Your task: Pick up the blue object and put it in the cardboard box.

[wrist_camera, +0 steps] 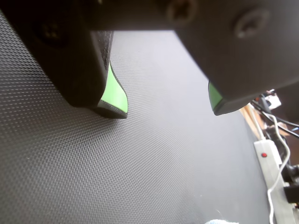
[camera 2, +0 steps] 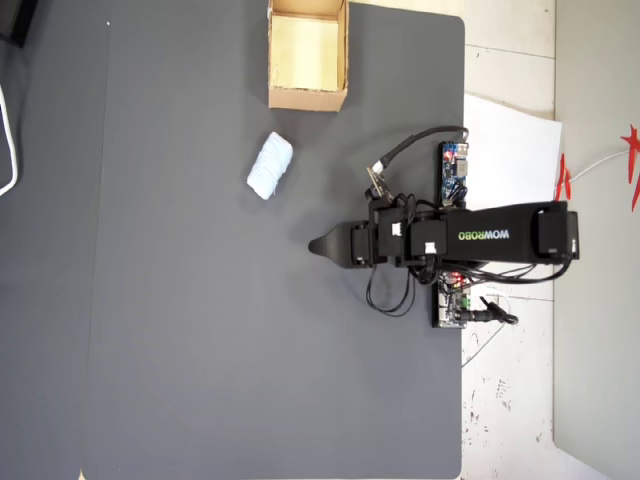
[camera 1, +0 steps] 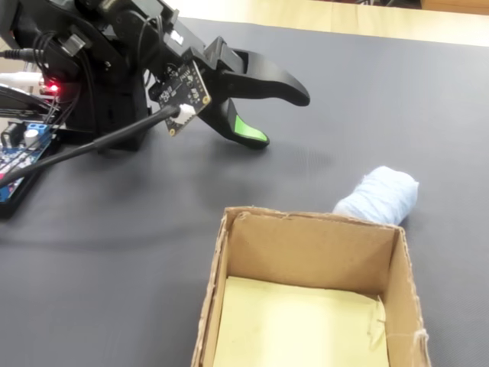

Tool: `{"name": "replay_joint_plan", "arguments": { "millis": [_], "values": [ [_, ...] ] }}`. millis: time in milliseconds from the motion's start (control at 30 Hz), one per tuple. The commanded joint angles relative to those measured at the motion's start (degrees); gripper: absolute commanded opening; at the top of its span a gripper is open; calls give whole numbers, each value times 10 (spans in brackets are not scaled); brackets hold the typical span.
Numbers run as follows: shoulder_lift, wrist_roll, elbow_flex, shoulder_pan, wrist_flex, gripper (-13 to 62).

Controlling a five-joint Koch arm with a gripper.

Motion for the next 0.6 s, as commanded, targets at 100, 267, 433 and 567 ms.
{"name": "replay_joint_plan", "arguments": {
  "millis": [100,267,433,567],
  "values": [
    [42,12,20,2,43,337],
    [43,12,20,4,45,337],
    [42,9,20,2,39,337],
    [43,9,19,-3,9,337]
  ]
}}
